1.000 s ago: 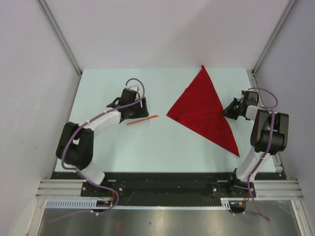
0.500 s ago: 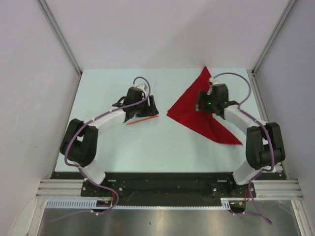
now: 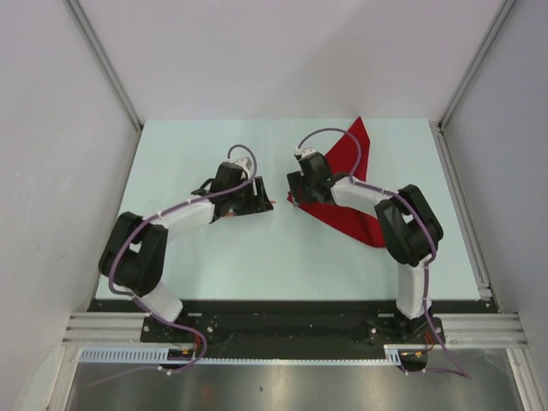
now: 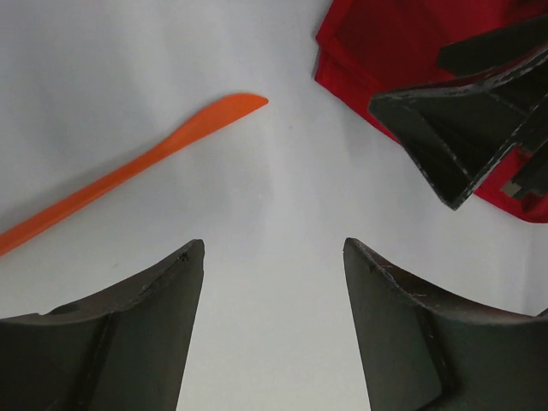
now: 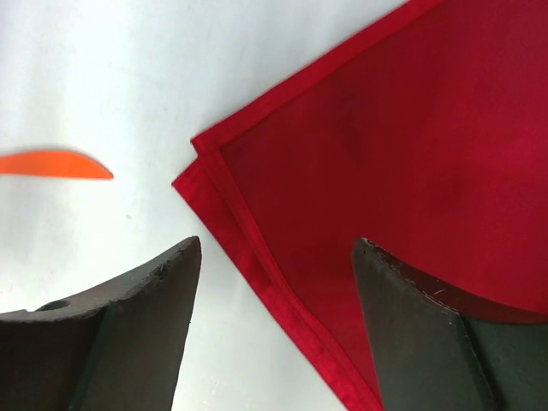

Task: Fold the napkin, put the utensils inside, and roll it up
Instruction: Fold the napkin

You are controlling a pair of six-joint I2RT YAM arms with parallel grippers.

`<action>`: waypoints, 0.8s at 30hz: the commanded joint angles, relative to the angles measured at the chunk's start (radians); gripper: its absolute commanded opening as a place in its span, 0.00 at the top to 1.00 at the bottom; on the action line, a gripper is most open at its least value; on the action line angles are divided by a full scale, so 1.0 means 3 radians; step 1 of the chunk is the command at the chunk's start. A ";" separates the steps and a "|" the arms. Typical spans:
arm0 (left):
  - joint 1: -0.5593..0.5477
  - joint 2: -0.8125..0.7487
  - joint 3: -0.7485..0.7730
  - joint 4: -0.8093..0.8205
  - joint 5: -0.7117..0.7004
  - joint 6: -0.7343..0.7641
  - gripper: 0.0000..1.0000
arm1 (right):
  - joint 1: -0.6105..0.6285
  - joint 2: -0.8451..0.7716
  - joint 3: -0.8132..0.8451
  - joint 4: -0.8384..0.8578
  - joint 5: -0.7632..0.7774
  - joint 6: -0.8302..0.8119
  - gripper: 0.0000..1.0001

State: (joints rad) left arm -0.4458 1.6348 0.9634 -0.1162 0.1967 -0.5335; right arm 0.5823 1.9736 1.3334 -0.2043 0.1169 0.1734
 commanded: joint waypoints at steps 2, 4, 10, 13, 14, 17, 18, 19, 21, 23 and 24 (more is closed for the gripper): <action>0.0161 -0.0305 -0.0133 0.0126 0.0091 -0.0027 0.28 | -0.0003 0.0002 0.0085 0.0231 0.0040 -0.0128 0.23; 0.0202 -0.0346 -0.0164 0.0131 0.0122 -0.0037 0.29 | 0.0007 0.0073 0.0131 0.0261 -0.0037 -0.0204 0.24; 0.0259 -0.0423 -0.0235 0.0142 0.0137 -0.0042 0.29 | 0.0104 0.0176 0.0188 0.0277 -0.0216 -0.0439 0.25; 0.0294 -0.0443 -0.0276 0.0172 0.0142 -0.0052 0.29 | 0.0109 0.0242 0.0239 0.0277 -0.0206 -0.0455 0.26; 0.0305 -0.0443 -0.0276 0.0167 0.0137 -0.0047 0.29 | 0.0109 0.0278 0.0244 0.0277 -0.0185 -0.0455 0.26; 0.0335 -0.0448 -0.0292 0.0167 0.0163 -0.0052 0.29 | 0.0109 0.0319 0.0275 0.0292 -0.0155 -0.0455 0.27; 0.0340 -0.0454 -0.0297 0.0162 0.0163 -0.0052 0.29 | 0.0114 0.0340 0.0280 0.0292 -0.0144 -0.0465 0.27; 0.0340 -0.0464 -0.0302 0.0162 0.0158 -0.0047 0.29 | 0.0114 0.0365 0.0285 0.0282 -0.0139 -0.0471 0.28; 0.0346 -0.0489 -0.0302 0.0157 0.0158 -0.0047 0.29 | 0.0109 0.0411 0.0316 0.0267 -0.0098 -0.0511 0.29; 0.0351 -0.0515 -0.0302 0.0147 0.0163 -0.0052 0.29 | 0.0114 0.0447 0.0331 0.0231 -0.0058 -0.0552 0.33; 0.0356 -0.0530 -0.0302 0.0147 0.0158 -0.0047 0.29 | 0.0114 0.0472 0.0336 0.0216 -0.0022 -0.0552 0.35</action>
State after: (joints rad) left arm -0.3481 1.5360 0.8783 -0.0906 0.2241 -0.5346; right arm 0.6151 2.0766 1.3945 -0.1390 0.0780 0.0391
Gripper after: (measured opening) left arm 0.712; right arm 0.684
